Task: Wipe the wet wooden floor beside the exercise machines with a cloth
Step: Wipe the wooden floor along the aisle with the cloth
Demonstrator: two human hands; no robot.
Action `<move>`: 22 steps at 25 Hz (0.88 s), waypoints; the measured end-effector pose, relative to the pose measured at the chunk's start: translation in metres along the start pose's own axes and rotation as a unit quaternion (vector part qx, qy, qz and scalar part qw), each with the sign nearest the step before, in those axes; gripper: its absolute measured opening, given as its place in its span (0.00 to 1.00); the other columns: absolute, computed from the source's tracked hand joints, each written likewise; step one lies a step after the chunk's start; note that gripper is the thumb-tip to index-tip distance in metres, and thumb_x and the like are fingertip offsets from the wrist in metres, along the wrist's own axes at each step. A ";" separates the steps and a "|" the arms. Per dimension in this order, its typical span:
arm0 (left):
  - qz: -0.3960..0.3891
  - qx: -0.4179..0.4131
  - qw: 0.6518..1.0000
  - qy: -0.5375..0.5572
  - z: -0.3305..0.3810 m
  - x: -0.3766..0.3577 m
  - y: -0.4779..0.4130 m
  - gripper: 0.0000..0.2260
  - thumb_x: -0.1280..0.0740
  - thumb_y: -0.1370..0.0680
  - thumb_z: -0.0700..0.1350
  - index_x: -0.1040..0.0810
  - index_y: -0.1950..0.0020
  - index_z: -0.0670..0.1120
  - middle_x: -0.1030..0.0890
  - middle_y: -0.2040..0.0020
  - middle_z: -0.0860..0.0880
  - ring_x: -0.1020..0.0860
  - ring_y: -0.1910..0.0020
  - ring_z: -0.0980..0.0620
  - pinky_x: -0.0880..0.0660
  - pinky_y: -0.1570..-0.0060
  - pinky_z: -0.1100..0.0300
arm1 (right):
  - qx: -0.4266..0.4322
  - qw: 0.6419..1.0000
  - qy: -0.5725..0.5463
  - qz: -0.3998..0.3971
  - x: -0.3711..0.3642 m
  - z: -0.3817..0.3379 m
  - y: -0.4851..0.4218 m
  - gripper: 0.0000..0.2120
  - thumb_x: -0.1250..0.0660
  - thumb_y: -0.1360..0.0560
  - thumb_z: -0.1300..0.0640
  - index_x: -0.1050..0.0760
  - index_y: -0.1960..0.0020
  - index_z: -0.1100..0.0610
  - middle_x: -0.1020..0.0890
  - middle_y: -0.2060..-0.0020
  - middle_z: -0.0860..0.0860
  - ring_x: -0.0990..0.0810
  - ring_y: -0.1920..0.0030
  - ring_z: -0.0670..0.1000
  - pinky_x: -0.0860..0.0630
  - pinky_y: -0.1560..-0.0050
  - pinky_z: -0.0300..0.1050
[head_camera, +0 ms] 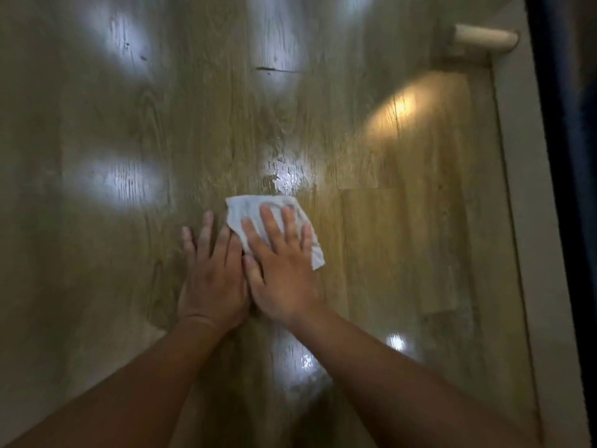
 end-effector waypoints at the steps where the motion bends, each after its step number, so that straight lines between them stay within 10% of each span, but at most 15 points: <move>1: 0.009 -0.004 1.000 -0.002 0.004 -0.001 -0.002 0.24 0.46 0.22 0.46 0.30 0.30 0.34 0.29 0.30 0.36 0.40 0.25 0.32 0.52 0.27 0.32 | 0.036 0.999 0.017 0.023 0.005 0.026 -0.001 0.26 0.50 0.18 0.45 0.42 0.21 0.46 0.48 0.19 0.51 0.58 0.19 0.56 0.63 0.21 0.56; 6: 0.034 -0.001 0.999 -0.005 0.001 -0.004 0.001 0.26 0.46 0.21 0.47 0.32 0.27 0.34 0.34 0.25 0.37 0.43 0.24 0.33 0.54 0.26 0.33 | -0.268 0.955 0.114 0.062 0.094 0.303 0.064 0.35 0.63 0.18 0.37 0.45 0.21 0.58 0.46 0.21 0.61 0.47 0.22 0.67 0.44 0.27 0.73; 9: 0.038 0.001 0.999 -0.020 0.004 -0.006 -0.002 0.26 0.45 0.22 0.47 0.32 0.28 0.34 0.34 0.25 0.37 0.42 0.24 0.32 0.53 0.27 0.31 | -0.427 0.897 0.035 0.104 0.130 0.326 0.059 0.31 0.50 0.17 0.43 0.43 0.22 0.63 0.41 0.24 0.67 0.42 0.25 0.70 0.41 0.27 0.71; 12: 0.037 0.000 0.999 -0.023 0.001 -0.010 -0.001 0.26 0.45 0.22 0.46 0.32 0.28 0.34 0.34 0.25 0.37 0.43 0.24 0.32 0.54 0.27 0.31 | -0.319 0.928 0.063 0.182 0.081 0.211 0.006 0.29 0.52 0.20 0.52 0.42 0.21 0.60 0.42 0.22 0.66 0.45 0.23 0.70 0.47 0.24 0.70; 17: 0.048 -0.009 0.999 -0.022 0.001 -0.008 0.001 0.26 0.43 0.24 0.46 0.30 0.29 0.34 0.31 0.27 0.36 0.40 0.25 0.32 0.51 0.28 0.30 | 0.036 0.997 0.023 0.071 0.007 0.006 -0.057 0.27 0.48 0.21 0.48 0.35 0.23 0.48 0.39 0.21 0.53 0.47 0.20 0.59 0.54 0.21 0.59; 19: 0.043 -0.005 0.999 -0.032 0.000 -0.007 0.000 0.25 0.43 0.23 0.47 0.31 0.28 0.36 0.31 0.26 0.38 0.41 0.24 0.33 0.51 0.27 0.31 | 0.101 0.990 0.053 0.077 0.016 0.035 -0.057 0.26 0.46 0.21 0.48 0.33 0.24 0.49 0.36 0.22 0.52 0.44 0.20 0.57 0.50 0.21 0.58; 22: 0.027 0.006 0.999 -0.043 -0.001 -0.008 0.001 0.26 0.45 0.22 0.48 0.33 0.26 0.38 0.35 0.24 0.40 0.44 0.22 0.36 0.51 0.27 0.32 | -0.048 0.989 0.077 0.115 0.060 0.161 -0.029 0.27 0.49 0.20 0.47 0.39 0.21 0.49 0.41 0.20 0.53 0.48 0.20 0.56 0.47 0.22 0.61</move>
Point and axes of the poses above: each hand's wrist, its own y-axis away from the middle knuckle, its own x-axis out of the back of the hand, z = x × y, the point moved 2 cm from there along -y, towards the middle knuckle
